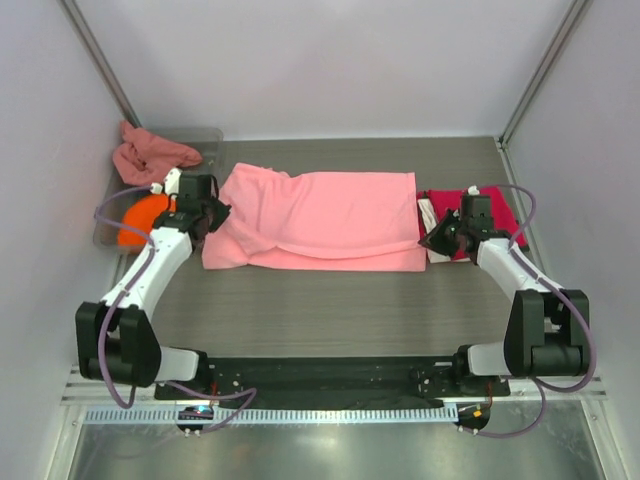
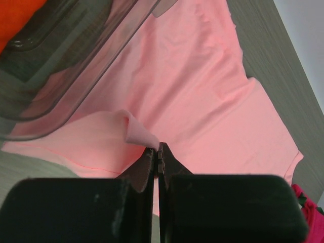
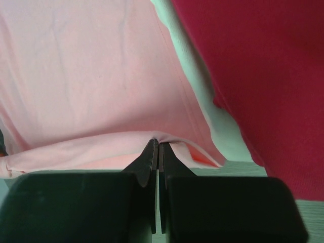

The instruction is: Fold and stack the t-shirts

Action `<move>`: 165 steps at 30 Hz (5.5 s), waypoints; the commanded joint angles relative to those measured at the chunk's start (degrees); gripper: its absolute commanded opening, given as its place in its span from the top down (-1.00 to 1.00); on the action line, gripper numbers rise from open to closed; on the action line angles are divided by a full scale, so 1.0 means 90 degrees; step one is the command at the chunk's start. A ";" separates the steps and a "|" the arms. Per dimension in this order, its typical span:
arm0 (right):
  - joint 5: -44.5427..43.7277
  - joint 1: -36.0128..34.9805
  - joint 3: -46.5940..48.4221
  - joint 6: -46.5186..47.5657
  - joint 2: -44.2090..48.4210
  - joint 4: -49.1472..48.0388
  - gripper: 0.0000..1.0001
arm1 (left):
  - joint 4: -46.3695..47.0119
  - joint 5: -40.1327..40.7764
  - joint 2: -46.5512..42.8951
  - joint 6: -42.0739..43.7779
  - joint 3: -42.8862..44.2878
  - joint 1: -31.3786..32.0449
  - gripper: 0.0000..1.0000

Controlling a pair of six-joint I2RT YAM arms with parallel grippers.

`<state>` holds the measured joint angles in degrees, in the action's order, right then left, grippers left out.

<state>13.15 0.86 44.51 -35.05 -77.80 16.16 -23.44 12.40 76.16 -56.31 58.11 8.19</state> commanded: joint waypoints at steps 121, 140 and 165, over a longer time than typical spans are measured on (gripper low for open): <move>-0.2799 -0.0955 -0.0885 -0.0969 0.2346 0.1310 0.98 | -0.0636 0.2440 -0.2350 -0.1604 -0.2427 0.0497 1.00; -0.2926 -0.0946 -0.1849 -0.1573 0.3632 0.1963 0.95 | -0.2493 0.2470 -0.4114 -0.2218 -0.3506 0.0458 1.00; -0.1881 -0.1209 0.0190 0.0271 0.1468 0.0724 0.01 | -0.0530 0.0643 -0.3551 0.1257 -0.2023 0.0467 -0.74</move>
<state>-5.41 -9.37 42.39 -35.66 -61.14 26.68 -31.97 19.66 41.36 -50.28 38.28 12.62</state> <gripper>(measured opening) 0.494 0.868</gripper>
